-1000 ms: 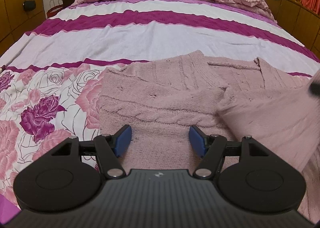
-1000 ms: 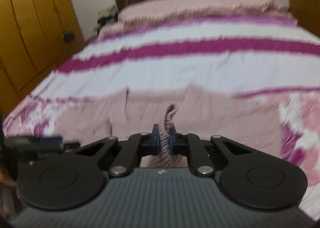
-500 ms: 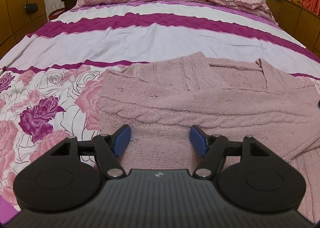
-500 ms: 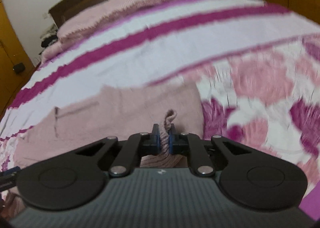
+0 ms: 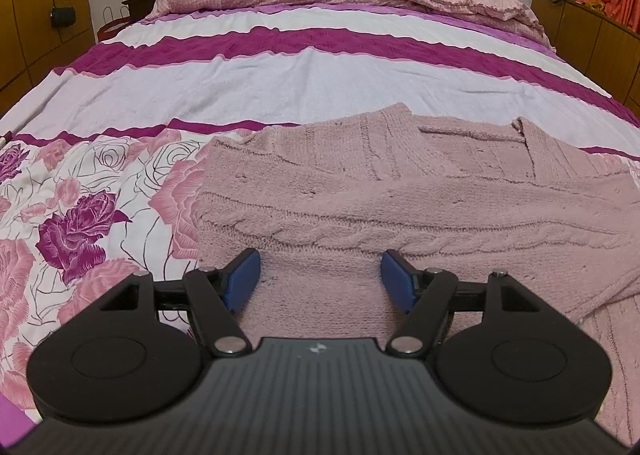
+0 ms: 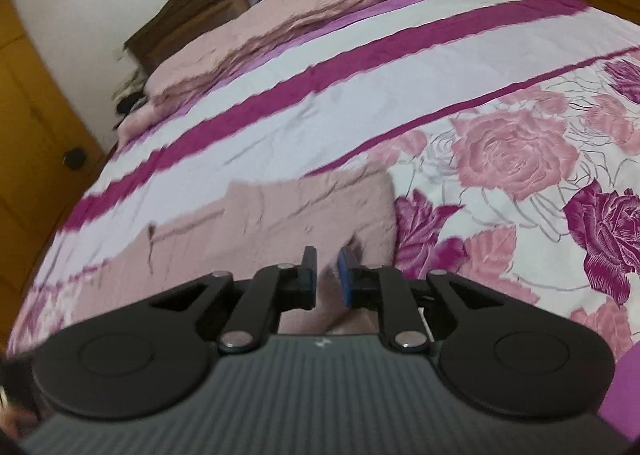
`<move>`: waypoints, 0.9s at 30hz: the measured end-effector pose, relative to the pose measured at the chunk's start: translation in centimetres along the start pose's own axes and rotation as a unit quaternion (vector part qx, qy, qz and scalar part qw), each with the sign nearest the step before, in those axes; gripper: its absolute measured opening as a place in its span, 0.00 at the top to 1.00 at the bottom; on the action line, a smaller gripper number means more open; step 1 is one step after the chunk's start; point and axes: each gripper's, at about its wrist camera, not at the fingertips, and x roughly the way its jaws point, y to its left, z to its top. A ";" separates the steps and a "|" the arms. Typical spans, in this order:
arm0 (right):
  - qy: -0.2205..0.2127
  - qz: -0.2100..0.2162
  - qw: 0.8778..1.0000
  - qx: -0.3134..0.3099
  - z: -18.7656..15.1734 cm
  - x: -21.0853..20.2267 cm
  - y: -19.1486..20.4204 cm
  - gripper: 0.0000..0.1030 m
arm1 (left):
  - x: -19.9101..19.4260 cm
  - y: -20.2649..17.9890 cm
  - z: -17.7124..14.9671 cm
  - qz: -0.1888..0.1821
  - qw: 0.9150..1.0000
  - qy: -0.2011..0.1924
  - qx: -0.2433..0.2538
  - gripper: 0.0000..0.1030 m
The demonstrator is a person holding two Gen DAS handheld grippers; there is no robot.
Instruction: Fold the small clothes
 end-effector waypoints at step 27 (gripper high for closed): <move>0.068 0.060 0.984 -0.155 0.5 -0.8 2.4 0.78 | 0.0 -0.1 -0.2 0.002 1.000 0.000 0.004 0.27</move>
